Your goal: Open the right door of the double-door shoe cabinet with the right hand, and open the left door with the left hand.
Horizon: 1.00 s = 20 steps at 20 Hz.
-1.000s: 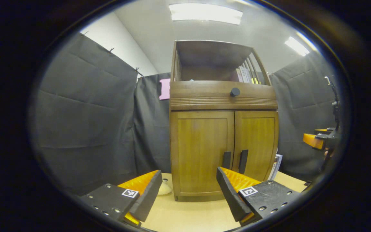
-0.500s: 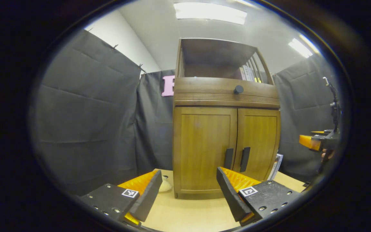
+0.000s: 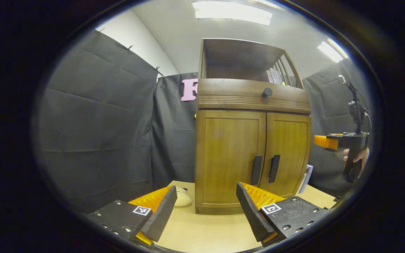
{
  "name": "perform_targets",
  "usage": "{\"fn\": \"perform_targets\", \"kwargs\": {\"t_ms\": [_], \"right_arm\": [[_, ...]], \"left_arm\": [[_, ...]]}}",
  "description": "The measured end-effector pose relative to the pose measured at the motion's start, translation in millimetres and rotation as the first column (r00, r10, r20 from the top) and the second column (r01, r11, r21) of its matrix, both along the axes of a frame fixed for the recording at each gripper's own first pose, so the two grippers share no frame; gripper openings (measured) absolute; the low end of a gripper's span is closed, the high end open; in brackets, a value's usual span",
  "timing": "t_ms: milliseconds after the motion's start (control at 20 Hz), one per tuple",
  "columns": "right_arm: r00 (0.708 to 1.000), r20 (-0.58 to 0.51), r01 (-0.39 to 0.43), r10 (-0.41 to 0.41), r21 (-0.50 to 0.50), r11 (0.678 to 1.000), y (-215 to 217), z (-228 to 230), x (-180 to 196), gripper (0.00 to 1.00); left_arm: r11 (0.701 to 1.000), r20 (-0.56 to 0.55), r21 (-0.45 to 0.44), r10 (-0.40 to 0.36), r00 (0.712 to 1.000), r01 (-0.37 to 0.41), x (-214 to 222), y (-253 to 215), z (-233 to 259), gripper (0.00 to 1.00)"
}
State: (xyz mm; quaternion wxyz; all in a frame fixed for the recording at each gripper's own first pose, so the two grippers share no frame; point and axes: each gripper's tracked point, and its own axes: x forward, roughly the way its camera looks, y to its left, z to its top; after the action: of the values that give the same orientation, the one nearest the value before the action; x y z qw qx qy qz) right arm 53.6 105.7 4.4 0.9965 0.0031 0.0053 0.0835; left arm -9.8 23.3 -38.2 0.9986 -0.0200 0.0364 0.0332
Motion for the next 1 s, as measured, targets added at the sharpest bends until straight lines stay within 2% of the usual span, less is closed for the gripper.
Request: {"fn": "perform_targets", "kwargs": {"t_ms": [150, 200, 250, 450, 700, 750, 850, 900, 950, 1000], "right_arm": [[0.999, 0.011, -0.042, 0.042, 0.022, 0.999, 26, 4, 18, 0.93], [0.999, 0.006, -0.053, 0.053, 0.026, 0.998, 33, 1, 23, 0.95], [0.998, -0.002, -0.062, 0.062, 0.028, 0.998, 39, -5, 29, 0.95], [0.994, -0.058, -0.090, 0.091, 0.014, 0.996, 66, -32, 47, 0.96], [0.991, -0.111, -0.080, 0.078, -0.012, 0.997, 83, -61, 77, 0.96], [0.989, -0.127, -0.081, 0.079, -0.013, 0.997, 86, -69, 83, 0.96], [0.984, -0.159, -0.078, 0.075, -0.015, 0.997, 93, -81, 95, 0.96], [0.982, -0.176, -0.078, 0.074, -0.015, 0.997, 96, -87, 100, 0.96], [0.979, -0.192, -0.080, 0.075, -0.016, 0.997, 101, -93, 105, 0.96], [0.976, -0.202, -0.082, 0.076, -0.021, 0.996, 106, -98, 109, 0.93]], "left_arm": [[1.000, -0.010, -0.003, 0.003, 1.000, -0.003, -2, 4, -2, 1.00], [1.000, -0.013, -0.002, 0.008, 1.000, -0.008, -2, 5, -2, 1.00], [1.000, -0.017, 0.000, 0.014, 1.000, -0.014, -2, 5, -1, 0.97], [0.999, -0.042, -0.004, 0.043, 0.998, -0.043, -4, 7, -4, 1.00], [0.998, -0.117, -0.035, 0.057, 0.991, -0.061, -9, 5, -14, 1.00], [0.997, -0.130, -0.038, 0.062, 0.990, -0.068, -10, 6, -12, 0.97], [0.996, -0.138, -0.068, 0.050, 0.989, -0.060, -9, 3, -11, 1.00], [0.995, -0.138, -0.086, 0.041, 0.990, -0.054, -9, 3, -14, 0.97], [0.994, -0.135, -0.099, 0.034, 0.990, -0.048, -8, 3, -15, 1.00], [0.993, -0.134, -0.106, 0.030, 0.991, -0.044, -9, 2, -16, 0.97]]}}
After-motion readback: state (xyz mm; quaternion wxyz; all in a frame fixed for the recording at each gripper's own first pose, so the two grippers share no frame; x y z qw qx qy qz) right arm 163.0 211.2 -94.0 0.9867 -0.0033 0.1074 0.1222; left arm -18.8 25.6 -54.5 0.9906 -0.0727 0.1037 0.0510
